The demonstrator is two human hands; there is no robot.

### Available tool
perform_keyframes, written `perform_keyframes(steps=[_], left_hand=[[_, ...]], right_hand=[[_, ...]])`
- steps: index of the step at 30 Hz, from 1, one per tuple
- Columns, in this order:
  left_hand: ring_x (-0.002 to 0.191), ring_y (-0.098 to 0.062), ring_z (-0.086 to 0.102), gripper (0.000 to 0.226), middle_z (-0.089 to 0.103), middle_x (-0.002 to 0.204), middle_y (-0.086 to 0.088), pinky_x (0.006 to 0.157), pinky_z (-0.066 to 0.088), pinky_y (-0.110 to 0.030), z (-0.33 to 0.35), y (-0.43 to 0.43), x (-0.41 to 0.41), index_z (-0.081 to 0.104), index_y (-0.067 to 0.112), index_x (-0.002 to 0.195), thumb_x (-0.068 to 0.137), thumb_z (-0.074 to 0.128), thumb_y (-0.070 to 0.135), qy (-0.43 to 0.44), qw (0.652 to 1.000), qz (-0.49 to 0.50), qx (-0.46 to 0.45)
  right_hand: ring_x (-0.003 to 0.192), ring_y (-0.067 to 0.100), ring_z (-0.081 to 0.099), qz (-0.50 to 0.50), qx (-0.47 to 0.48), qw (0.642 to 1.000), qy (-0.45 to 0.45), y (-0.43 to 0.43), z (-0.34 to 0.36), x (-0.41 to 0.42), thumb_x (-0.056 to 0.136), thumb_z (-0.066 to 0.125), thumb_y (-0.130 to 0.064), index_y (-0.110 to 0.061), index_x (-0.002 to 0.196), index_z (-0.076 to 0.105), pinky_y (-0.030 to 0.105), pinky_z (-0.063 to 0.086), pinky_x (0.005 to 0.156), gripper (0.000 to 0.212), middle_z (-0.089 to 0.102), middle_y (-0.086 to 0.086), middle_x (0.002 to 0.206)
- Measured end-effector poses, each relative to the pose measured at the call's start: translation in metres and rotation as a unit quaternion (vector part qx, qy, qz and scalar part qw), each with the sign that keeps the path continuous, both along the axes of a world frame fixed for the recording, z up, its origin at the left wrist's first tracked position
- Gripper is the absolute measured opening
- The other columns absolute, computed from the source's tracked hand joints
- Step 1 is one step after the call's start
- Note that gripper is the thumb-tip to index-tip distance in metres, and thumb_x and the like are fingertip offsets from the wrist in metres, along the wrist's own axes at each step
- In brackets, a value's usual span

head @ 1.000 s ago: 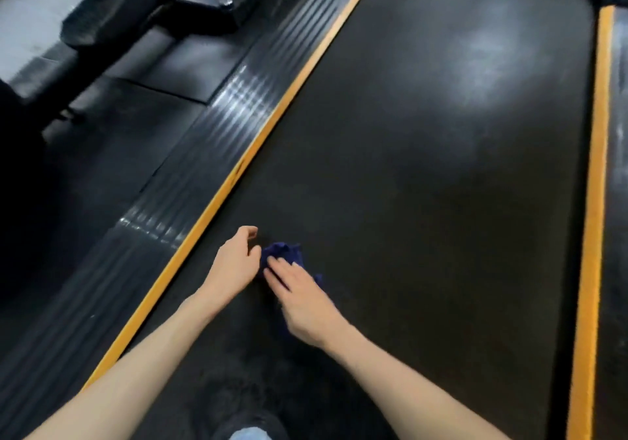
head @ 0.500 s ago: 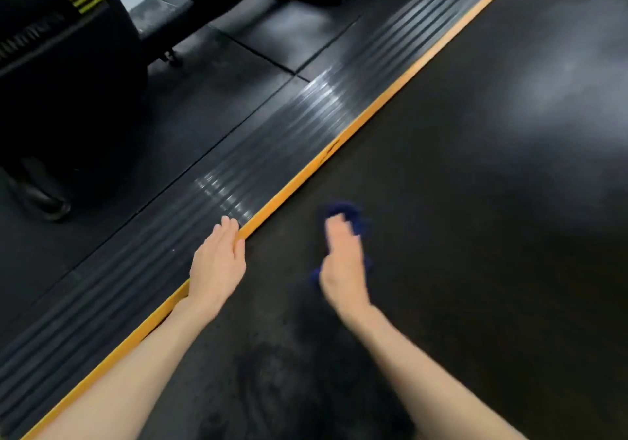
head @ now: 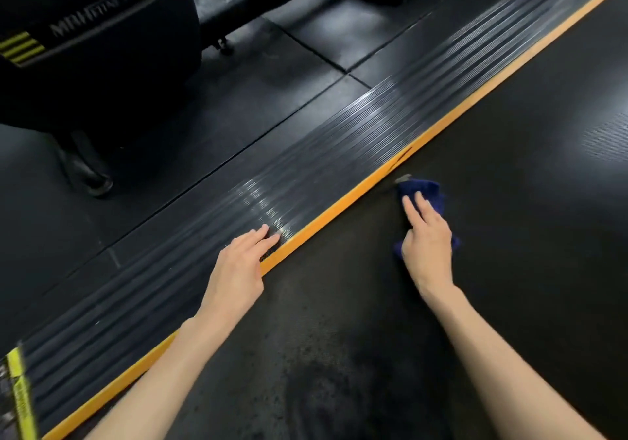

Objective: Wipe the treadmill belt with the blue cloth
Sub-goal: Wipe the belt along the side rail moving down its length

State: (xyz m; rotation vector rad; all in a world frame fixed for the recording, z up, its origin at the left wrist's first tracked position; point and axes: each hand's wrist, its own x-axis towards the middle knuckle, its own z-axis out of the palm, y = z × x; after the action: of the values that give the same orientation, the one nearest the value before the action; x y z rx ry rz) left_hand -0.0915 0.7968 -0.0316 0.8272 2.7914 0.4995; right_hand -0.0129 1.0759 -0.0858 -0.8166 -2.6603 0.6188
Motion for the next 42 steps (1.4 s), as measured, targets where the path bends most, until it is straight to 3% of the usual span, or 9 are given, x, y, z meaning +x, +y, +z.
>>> perform_keyframes(steps=[2, 4, 9, 19, 23, 28, 34, 38, 42], left_hand=[[0.139, -0.017, 0.028, 0.063, 0.029, 0.15, 0.008, 0.11, 0.028, -0.039, 0.003, 0.0, 0.003, 0.038, 0.025, 0.141, 0.088, 0.05, -0.007, -0.017, 0.999, 0.017, -0.021], [0.142, -0.015, 0.019, 0.063, 0.02, 0.153, 0.011, 0.111, 0.025, -0.036, 0.004, -0.001, 0.001, 0.032, 0.026, 0.144, 0.091, 0.047, -0.004, -0.046, 0.998, -0.001, -0.036], [0.143, -0.01, 0.014, 0.063, 0.016, 0.153, 0.013, 0.112, 0.017, -0.024, 0.006, -0.005, -0.003, 0.028, 0.027, 0.145, 0.092, 0.048, 0.0, -0.074, 0.997, -0.018, -0.027], [0.14, -0.018, 0.025, 0.06, 0.024, 0.152, 0.007, 0.112, 0.028, -0.047, 0.012, -0.041, 0.013, 0.032, 0.025, 0.144, 0.089, 0.058, 0.02, -0.068, 0.993, 0.061, -0.074], [0.141, -0.018, 0.023, 0.06, 0.021, 0.154, 0.007, 0.111, 0.03, -0.047, 0.009, -0.035, 0.014, 0.03, 0.026, 0.144, 0.091, 0.056, 0.016, -0.076, 0.991, 0.083, -0.068], [0.142, -0.017, 0.02, 0.061, 0.018, 0.155, 0.007, 0.111, 0.03, -0.044, 0.005, -0.033, 0.014, 0.028, 0.026, 0.145, 0.092, 0.054, 0.012, -0.077, 0.99, 0.097, -0.065], [0.142, -0.017, 0.019, 0.062, 0.019, 0.154, 0.008, 0.111, 0.027, -0.051, 0.008, -0.04, 0.011, 0.028, 0.028, 0.145, 0.09, 0.056, 0.018, -0.095, 0.99, 0.079, -0.064], [0.143, -0.019, 0.017, 0.062, 0.015, 0.155, 0.006, 0.112, 0.025, -0.048, 0.008, -0.036, 0.013, 0.025, 0.026, 0.146, 0.092, 0.053, 0.017, -0.088, 0.99, 0.082, -0.073], [0.143, -0.019, 0.015, 0.061, 0.014, 0.156, 0.006, 0.112, 0.023, -0.046, 0.005, -0.034, 0.017, 0.024, 0.026, 0.147, 0.093, 0.051, 0.015, -0.086, 0.99, 0.096, -0.061]], right_hand=[[0.126, 0.032, 0.047, -0.009, -0.062, 0.998, 0.016, -0.044, 0.001, -0.004, 0.069, 0.041, 0.01, -0.002, 0.128, 0.054, 0.023, 0.026, 0.105, 0.062, 0.048, 0.016, 0.138], [0.116, 0.031, 0.054, 0.135, -0.094, 0.986, 0.01, -0.115, 0.003, 0.016, 0.061, 0.038, 0.006, -0.01, 0.122, 0.056, 0.029, 0.039, 0.089, 0.066, 0.054, 0.009, 0.13], [0.123, 0.019, 0.052, 0.473, 0.009, 0.881, -0.007, -0.173, 0.001, 0.066, 0.059, 0.065, -0.016, -0.016, 0.127, 0.058, 0.03, 0.041, 0.101, 0.069, 0.053, 0.003, 0.136], [0.12, 0.041, 0.051, 0.071, 0.014, 0.997, -0.002, -0.069, 0.007, 0.018, 0.068, 0.027, -0.007, 0.009, 0.124, 0.055, 0.049, 0.034, 0.102, 0.064, 0.051, 0.025, 0.132], [0.095, 0.032, 0.066, 0.237, 0.026, 0.971, 0.024, -0.159, 0.014, 0.038, 0.066, 0.029, -0.006, 0.001, 0.112, 0.065, 0.039, 0.052, 0.085, 0.059, 0.066, 0.016, 0.113], [0.118, 0.014, 0.056, 0.439, 0.114, 0.891, -0.023, -0.194, 0.003, 0.073, 0.08, 0.038, -0.017, -0.016, 0.118, 0.066, 0.034, 0.03, 0.11, 0.047, 0.061, -0.002, 0.126], [0.116, 0.028, 0.058, 0.311, 0.181, 0.931, -0.062, -0.081, 0.003, 0.044, 0.084, 0.035, -0.013, -0.007, 0.122, 0.062, 0.037, 0.048, 0.092, 0.047, 0.056, 0.009, 0.132], [0.117, 0.037, 0.055, 0.156, 0.121, 0.975, -0.097, -0.036, 0.016, 0.04, 0.06, 0.063, 0.011, 0.003, 0.125, 0.056, 0.047, 0.047, 0.094, 0.066, 0.053, 0.02, 0.132], [0.107, 0.042, 0.058, 0.137, 0.041, 0.989, -0.039, -0.112, 0.018, 0.038, 0.06, 0.04, 0.005, 0.007, 0.117, 0.059, 0.045, 0.046, 0.093, 0.059, 0.059, 0.025, 0.12]])
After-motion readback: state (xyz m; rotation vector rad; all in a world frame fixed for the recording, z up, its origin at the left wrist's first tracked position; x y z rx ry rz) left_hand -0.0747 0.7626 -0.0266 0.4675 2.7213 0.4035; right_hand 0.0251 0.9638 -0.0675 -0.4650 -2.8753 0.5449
